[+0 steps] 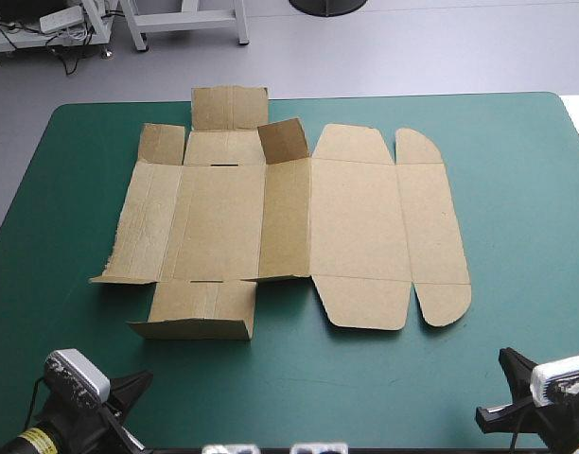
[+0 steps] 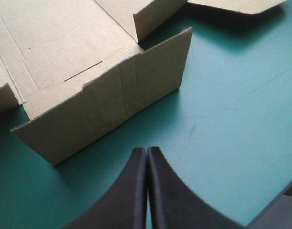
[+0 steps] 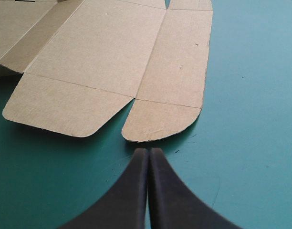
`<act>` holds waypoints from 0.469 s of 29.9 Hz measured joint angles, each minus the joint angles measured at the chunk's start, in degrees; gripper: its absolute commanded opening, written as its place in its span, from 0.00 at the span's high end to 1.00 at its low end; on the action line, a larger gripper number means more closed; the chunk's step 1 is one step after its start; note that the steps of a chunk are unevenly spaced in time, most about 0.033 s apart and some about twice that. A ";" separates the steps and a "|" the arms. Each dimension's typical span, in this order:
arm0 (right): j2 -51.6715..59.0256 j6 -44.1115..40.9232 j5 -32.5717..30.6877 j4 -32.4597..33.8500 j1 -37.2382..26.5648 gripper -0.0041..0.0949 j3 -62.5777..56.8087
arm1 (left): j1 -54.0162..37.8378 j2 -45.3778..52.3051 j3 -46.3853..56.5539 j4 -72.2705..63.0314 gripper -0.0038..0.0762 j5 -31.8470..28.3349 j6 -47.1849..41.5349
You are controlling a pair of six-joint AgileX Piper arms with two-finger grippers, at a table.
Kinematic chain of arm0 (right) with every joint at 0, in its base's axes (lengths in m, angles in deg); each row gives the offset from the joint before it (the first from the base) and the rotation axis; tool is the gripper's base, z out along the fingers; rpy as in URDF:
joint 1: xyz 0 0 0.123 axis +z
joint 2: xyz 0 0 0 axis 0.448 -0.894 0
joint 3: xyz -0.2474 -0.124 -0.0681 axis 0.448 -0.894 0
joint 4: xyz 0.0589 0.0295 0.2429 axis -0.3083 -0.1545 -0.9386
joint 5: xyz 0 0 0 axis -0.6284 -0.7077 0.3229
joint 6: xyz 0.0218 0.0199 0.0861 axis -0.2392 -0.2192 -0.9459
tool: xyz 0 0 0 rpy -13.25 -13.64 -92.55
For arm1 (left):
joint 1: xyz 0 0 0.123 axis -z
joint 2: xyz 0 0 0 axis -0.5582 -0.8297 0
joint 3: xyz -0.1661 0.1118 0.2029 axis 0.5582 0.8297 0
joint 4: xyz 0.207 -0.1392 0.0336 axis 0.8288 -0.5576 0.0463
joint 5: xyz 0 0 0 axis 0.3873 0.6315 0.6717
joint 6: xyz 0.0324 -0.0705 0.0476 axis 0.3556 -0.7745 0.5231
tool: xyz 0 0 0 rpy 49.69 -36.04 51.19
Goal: Fold the box
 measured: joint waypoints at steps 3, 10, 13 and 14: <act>0.00 1.04 0.12 0.00 0.00 0.97 0.00 | 0.00 0.00 0.00 0.07 0.97 -1.33 -0.86; -5.99 1.50 2.81 0.00 0.00 0.97 0.08 | 0.00 -5.71 -0.68 2.27 0.97 -11.47 -3.89; -12.48 1.60 4.53 0.00 0.00 0.97 0.90 | 0.00 -11.89 -3.78 6.39 0.97 -14.32 -4.07; -14.72 1.60 5.47 -0.02 0.00 0.97 1.47 | 0.00 -14.13 -5.29 8.13 0.97 -15.33 -4.07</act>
